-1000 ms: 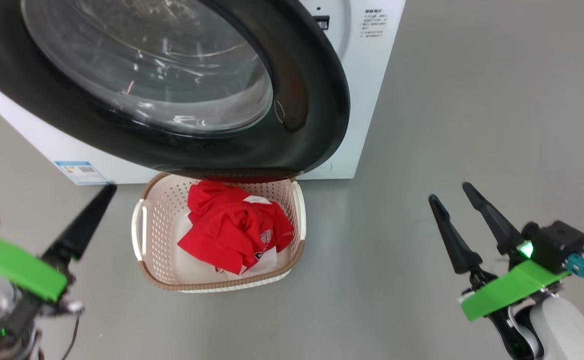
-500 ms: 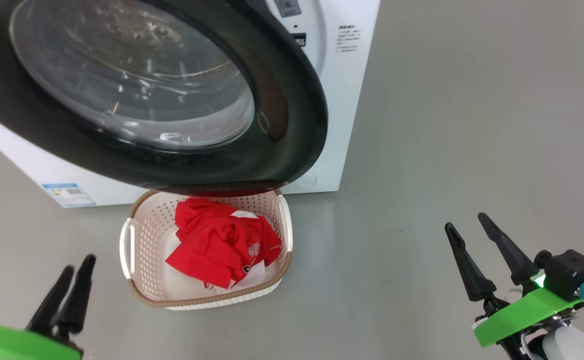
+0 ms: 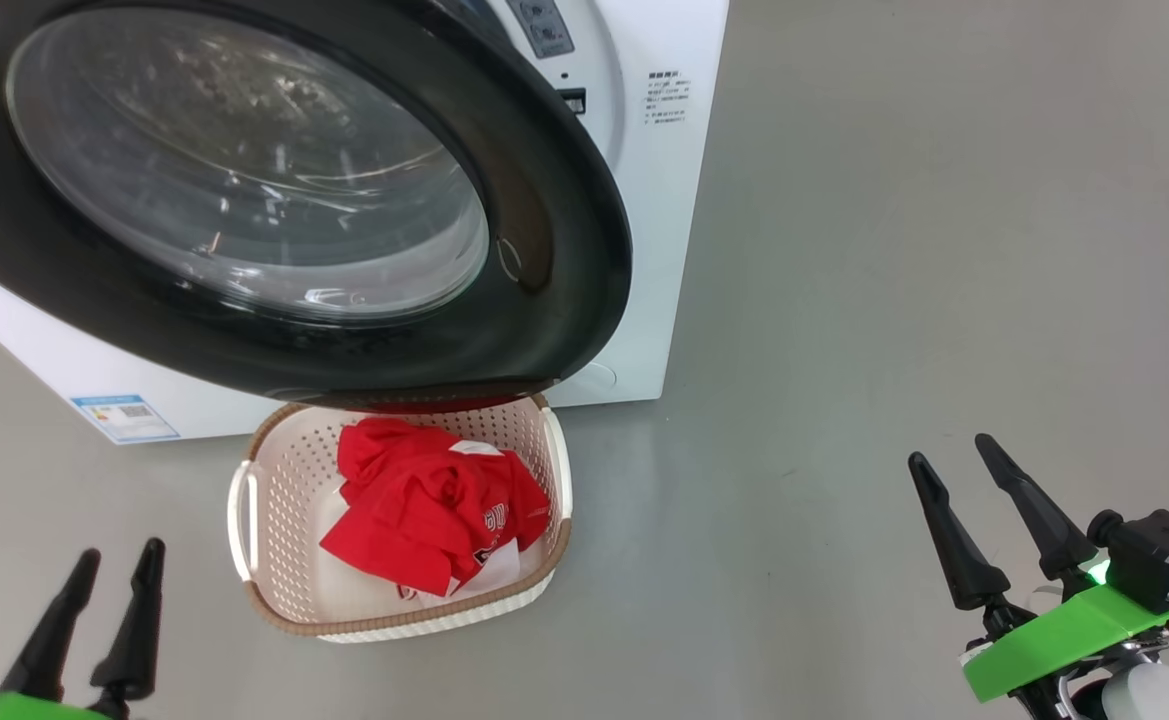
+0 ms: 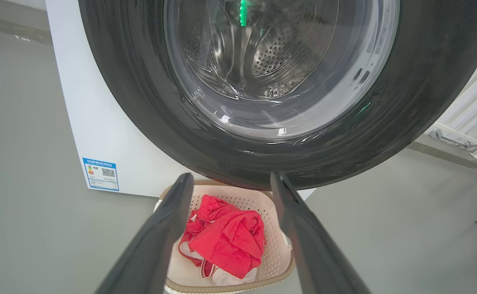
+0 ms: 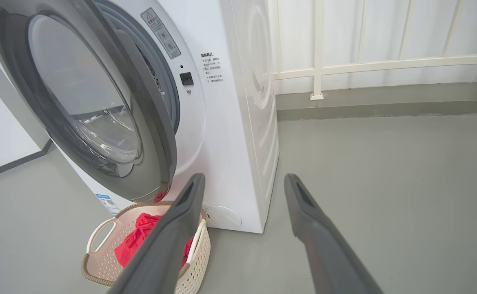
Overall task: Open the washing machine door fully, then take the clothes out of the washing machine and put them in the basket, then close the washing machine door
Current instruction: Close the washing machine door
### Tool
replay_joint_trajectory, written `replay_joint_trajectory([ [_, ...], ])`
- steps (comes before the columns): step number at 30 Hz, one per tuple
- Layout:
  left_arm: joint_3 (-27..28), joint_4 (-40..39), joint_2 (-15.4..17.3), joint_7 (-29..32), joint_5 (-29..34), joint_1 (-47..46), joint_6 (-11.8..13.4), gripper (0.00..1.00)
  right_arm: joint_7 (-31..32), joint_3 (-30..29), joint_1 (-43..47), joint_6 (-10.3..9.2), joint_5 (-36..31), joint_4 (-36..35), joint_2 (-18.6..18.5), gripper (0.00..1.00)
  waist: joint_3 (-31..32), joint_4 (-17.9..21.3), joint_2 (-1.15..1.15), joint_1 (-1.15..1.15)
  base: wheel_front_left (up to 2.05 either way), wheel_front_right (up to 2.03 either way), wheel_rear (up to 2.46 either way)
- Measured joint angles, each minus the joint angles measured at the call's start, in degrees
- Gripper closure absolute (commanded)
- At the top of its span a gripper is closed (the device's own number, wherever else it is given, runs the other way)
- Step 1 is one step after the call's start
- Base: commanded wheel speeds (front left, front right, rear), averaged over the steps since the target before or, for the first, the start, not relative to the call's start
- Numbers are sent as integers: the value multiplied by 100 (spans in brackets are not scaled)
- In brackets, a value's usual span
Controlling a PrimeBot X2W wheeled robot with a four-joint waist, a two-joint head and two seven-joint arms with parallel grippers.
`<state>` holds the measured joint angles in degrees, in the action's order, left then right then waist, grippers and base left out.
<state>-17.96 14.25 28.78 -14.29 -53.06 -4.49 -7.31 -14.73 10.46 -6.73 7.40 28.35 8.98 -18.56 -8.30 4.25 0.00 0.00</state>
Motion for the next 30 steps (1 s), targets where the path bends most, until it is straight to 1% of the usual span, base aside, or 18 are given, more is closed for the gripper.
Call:
replay_joint_trajectory([
  [3,319,-56,-226,0,578,120,0,0,0,-22,20,0,0,-3,-7,0,19,0,0,0,0,0,0],
  [12,1245,-545,-907,-1,2260,328,0,0,-1,-77,87,0,-2,-32,4,0,12,-11,0,0,0,0,0],
  [15,1534,-625,-1154,-1,2730,436,0,0,-1,-107,87,0,-3,-36,12,0,11,-14,0,0,0,0,0],
  [17,1633,-681,-1310,-1,2883,462,0,0,-1,-121,87,0,-4,-45,15,0,7,-17,0,0,0,0,0],
  [20,1672,-701,-1461,-1,2998,500,0,0,-1,-144,87,0,-7,-66,22,0,-6,-23,0,0,0,0,0],
  [30,1727,-479,-1700,-1,3010,544,0,0,0,-187,86,0,-153,-93,76,0,-45,-20,0,0,0,0,0],
])
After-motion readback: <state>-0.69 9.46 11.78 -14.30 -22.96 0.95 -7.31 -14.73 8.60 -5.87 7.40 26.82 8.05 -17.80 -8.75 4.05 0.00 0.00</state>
